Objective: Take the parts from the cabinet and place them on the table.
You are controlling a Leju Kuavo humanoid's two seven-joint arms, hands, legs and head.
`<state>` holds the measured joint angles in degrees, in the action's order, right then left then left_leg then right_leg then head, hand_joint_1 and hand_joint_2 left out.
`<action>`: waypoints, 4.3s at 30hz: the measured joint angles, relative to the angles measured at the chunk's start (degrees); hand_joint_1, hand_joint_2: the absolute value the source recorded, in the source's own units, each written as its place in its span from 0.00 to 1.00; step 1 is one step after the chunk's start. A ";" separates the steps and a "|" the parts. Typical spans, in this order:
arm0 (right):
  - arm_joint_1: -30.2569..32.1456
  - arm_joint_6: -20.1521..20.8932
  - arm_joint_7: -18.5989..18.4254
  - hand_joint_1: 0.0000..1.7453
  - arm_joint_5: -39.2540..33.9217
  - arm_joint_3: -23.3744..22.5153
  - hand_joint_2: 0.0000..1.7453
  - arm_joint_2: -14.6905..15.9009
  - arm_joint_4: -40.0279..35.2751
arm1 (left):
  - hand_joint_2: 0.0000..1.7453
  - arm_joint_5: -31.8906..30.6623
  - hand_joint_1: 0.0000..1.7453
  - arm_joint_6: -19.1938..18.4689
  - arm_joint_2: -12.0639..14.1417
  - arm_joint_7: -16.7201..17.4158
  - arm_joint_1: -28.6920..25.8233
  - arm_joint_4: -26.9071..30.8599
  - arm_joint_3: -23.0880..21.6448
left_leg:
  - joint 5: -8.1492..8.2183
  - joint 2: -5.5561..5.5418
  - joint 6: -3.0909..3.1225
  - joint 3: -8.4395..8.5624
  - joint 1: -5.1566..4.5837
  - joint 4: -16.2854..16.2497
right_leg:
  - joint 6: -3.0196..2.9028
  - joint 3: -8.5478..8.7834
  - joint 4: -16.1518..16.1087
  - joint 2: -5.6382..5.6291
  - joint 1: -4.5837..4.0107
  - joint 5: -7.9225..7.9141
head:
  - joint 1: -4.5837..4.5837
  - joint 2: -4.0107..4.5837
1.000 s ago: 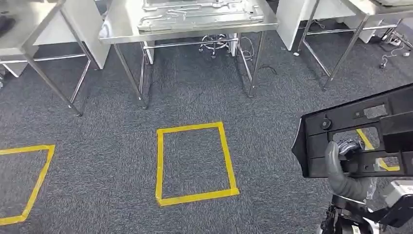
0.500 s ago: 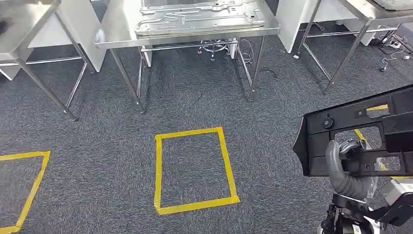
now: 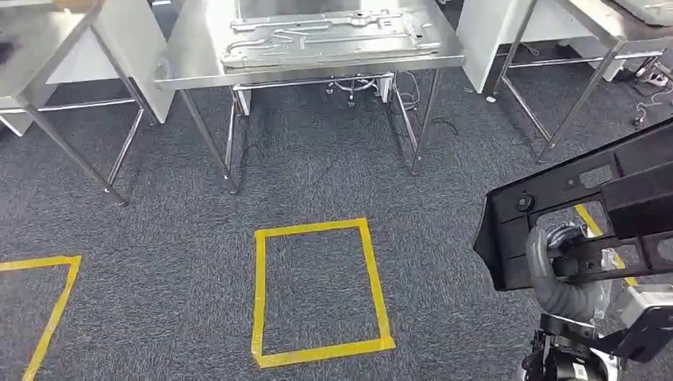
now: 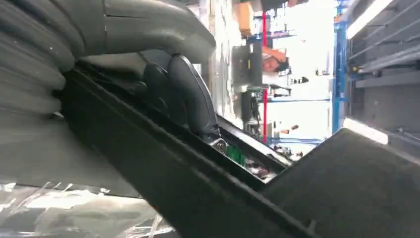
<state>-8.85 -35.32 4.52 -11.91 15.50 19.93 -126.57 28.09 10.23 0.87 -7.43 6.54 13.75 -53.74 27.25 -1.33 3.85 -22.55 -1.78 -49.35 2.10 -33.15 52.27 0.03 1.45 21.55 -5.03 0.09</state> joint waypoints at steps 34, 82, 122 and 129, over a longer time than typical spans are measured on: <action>-1.15 0.85 -4.41 1.00 -1.13 0.92 1.00 0.68 1.86 | 1.00 0.72 0.00 0.02 0.07 0.90 0.21 -0.02 -0.02 | 1.93 0.22 -1.43 -8.56 0.31 -14.26 | -1.25 1.53 -0.03 -0.14 0.18 1.32 | -0.06 0.00; -21.19 -0.68 -3.39 1.00 -3.63 7.19 1.00 -3.96 18.88 | 1.00 -3.41 0.00 -2.06 -0.81 3.48 3.01 -0.04 -4.39 | -6.76 0.18 1.81 -8.03 0.54 -1.19 | 1.45 -2.40 17.56 -0.23 -0.09 12.89 | 0.00 0.00; -30.94 2.36 -6.89 1.00 1.07 13.37 1.00 -4.50 24.37 | 1.00 0.52 0.00 -2.32 -0.50 4.35 2.65 -0.07 -3.80 | -2.97 -0.04 0.38 -4.73 -0.52 -1.96 | -0.43 -0.57 -0.19 -0.34 -0.44 -0.27 | -0.02 0.00; -32.12 2.73 -7.87 1.00 -0.98 13.46 1.00 -3.98 25.00 | 1.00 0.55 0.00 -2.36 -0.35 4.72 2.52 -0.07 -3.80 | 4.19 0.30 -2.38 -18.27 1.22 -22.50 | -0.92 3.23 -0.25 -0.61 0.28 2.63 | -0.17 0.00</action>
<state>-40.97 -32.59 -3.34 -12.89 28.96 15.95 -101.57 28.63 7.87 0.52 -2.71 9.06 13.68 -57.55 31.45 -1.03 1.47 -40.83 -0.56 -71.84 1.18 -29.91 52.02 -0.58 1.74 24.18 -5.20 0.09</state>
